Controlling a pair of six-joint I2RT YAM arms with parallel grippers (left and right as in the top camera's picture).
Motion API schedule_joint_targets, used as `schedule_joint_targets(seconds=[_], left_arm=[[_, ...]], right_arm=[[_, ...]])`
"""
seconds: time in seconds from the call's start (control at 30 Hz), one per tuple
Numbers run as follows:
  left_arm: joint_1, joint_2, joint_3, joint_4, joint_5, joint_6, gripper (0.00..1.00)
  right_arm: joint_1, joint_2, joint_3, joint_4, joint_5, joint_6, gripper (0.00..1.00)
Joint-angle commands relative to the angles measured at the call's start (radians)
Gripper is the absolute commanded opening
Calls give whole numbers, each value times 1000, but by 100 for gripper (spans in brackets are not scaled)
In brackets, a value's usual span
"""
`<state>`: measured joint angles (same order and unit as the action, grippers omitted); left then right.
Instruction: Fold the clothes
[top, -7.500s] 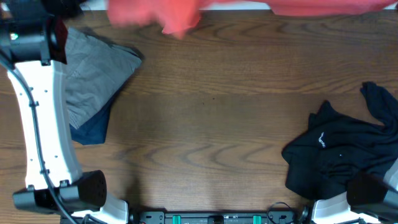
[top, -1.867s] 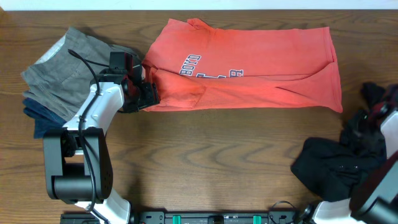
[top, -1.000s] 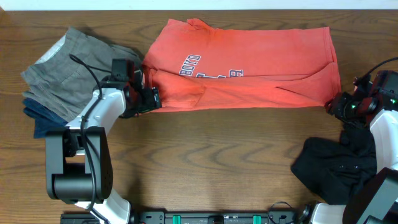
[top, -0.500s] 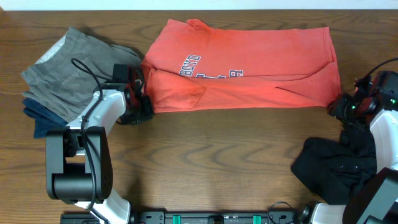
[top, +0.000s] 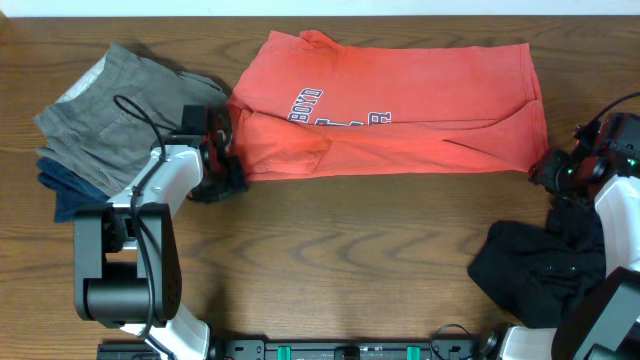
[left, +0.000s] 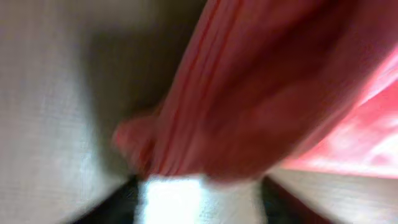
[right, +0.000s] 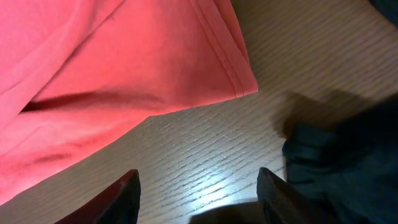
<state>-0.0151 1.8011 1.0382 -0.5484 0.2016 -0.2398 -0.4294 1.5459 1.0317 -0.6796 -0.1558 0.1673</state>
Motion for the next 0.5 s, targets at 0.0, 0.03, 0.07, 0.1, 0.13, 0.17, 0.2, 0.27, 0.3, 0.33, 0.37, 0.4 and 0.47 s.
schedule_joint_targets(seconds=[0.0,0.03,0.07,0.1,0.13,0.17,0.2,0.27,0.3,0.33,0.37,0.4,0.47], left_arm=[[3,10,-3,42,26,-48,83],[3,10,-3,58,26,-64,83],[3,10,-3,69,26,-82,84],[3,10,-3,77,26,-101,84],[3,10,-3,80,26,-117,84],[3,10,-3,80,26,-130,84],[3,10,-3,80,26,-141,84],[3,10,-3,80,26,-159,84],[3,10,-3,84,26,-168,84],[3,10,-3,89,26,-175,85],[3,10,-3,98,26,-183,85],[3,10,-3,107,27,-190,85],[3,10,-3,125,40,-196,85]], right_arm=[[8,55,-7,19,10,88,59],[8,73,-7,32,10,113,59],[8,93,-7,47,10,132,59],[8,113,-7,62,10,152,59],[8,131,-7,74,10,167,60],[8,152,-7,89,10,186,60],[8,172,-7,105,10,209,60],[8,208,-7,132,10,262,61],[8,224,-7,145,10,286,61],[8,240,-7,162,10,312,61],[8,255,-7,176,10,339,61],[8,266,-7,188,10,359,61],[8,284,-7,215,10,390,61]])
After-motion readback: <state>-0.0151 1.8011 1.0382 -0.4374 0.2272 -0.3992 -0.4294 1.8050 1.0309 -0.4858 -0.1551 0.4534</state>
